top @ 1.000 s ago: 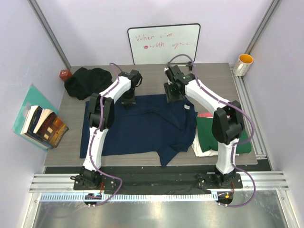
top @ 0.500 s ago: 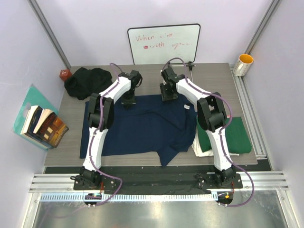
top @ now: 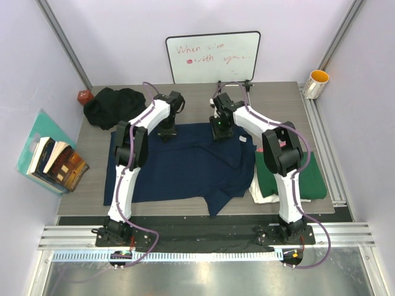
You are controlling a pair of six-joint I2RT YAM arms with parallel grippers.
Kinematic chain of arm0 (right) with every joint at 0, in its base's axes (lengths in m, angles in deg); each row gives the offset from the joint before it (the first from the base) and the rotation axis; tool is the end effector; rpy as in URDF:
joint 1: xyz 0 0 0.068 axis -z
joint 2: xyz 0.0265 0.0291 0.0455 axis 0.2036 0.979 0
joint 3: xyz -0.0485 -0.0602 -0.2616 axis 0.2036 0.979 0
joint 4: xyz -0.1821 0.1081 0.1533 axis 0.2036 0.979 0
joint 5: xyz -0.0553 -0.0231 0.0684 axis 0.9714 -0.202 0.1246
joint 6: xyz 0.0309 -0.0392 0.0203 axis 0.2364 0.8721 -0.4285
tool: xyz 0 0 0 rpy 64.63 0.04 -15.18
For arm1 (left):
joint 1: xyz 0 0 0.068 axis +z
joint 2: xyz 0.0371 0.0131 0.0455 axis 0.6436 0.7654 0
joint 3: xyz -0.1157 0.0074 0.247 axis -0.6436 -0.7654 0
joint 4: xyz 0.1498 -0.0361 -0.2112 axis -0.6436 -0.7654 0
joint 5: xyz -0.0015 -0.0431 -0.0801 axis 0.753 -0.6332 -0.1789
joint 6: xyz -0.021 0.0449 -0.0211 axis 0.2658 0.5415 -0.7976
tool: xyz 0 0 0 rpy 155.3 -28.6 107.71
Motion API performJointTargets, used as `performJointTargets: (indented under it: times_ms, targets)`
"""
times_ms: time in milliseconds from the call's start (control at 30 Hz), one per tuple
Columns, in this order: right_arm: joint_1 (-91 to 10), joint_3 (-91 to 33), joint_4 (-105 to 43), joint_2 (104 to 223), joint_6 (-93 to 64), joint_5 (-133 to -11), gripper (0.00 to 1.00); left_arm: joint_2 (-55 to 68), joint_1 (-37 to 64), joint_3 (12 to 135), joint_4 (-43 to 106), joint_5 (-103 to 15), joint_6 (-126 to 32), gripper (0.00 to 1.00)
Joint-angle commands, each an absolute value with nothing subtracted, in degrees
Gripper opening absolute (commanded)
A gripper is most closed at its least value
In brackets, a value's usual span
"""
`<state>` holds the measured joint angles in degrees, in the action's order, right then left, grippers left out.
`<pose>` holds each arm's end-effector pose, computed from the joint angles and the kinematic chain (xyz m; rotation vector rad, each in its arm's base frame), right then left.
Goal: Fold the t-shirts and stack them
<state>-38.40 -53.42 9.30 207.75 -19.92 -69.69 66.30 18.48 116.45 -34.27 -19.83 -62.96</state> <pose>0.4130 0.2109 0.1769 -0.3804 2.7414 0.3108 0.4403 -0.1636 0.1610 -0.1754 2.9156 0.3140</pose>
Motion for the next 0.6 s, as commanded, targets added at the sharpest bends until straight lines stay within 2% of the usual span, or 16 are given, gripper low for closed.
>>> performJointTargets:
  times_ms: [0,433,467,500,567]
  targets:
    - [-40.66,-50.30,10.62,198.88,-18.43,-73.29,0.39,69.20,18.44,116.36,-35.54,-22.21,-63.76,0.00]
    - [-45.32,-38.51,13.18,189.65,-20.53,-74.17,0.38,69.47,18.44,118.48,-36.25,-22.13,-63.67,0.00]
    - [-45.32,-37.99,12.91,187.82,-20.80,-73.82,0.39,69.29,18.44,118.30,-36.07,-22.13,-63.67,0.00]
    - [-45.32,-37.98,12.30,186.84,-21.07,-72.34,0.45,68.94,18.44,117.69,-35.98,-22.04,-63.67,0.00]
    - [-45.32,-38.51,11.77,184.82,-21.07,-70.40,0.47,68.59,18.44,116.64,-35.46,-21.95,-63.58,0.00]
